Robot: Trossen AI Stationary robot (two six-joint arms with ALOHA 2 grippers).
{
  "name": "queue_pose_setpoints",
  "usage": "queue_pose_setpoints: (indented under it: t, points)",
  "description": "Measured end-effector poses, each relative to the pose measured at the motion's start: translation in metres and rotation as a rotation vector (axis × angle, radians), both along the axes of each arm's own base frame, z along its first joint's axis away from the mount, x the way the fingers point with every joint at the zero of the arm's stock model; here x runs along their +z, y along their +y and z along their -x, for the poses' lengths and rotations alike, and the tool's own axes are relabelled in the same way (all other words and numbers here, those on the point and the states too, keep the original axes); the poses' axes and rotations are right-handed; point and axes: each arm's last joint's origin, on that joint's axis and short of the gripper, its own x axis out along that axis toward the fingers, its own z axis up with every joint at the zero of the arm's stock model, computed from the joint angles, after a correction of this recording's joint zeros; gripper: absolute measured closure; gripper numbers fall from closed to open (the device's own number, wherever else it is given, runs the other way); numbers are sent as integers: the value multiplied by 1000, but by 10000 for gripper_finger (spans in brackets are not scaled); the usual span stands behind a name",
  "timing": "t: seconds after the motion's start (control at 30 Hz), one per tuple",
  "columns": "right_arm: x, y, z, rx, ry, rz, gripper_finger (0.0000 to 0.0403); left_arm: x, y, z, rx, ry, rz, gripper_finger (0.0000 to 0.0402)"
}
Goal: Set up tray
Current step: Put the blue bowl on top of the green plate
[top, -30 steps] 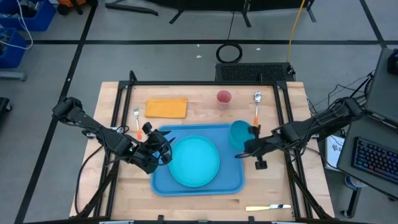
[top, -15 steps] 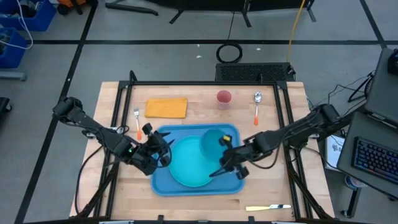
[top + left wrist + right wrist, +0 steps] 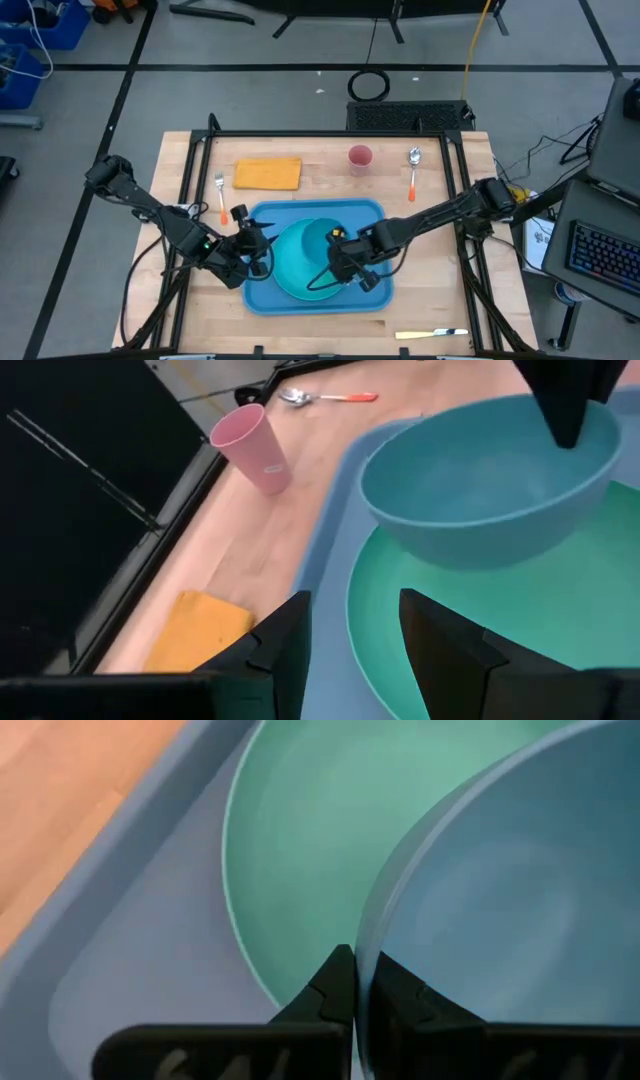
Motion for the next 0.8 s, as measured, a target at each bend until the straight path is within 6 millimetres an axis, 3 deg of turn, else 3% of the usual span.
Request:
queue_pose_setpoints:
  t: [0.27, 0.47, 0.8]
  points:
    - [-4, 5, -17, 73, -12, -62, 403, 6, 1, 4, -38, 5, 11, 243]
    - [-22, 7, -27, 88, 42, -37, 403, 16, 2, 12, -64, -21, 41, 243]
    - [-26, 4, -31, 106, 51, -27, 403, 17, 0, 15, -88, -13, 26, 243]
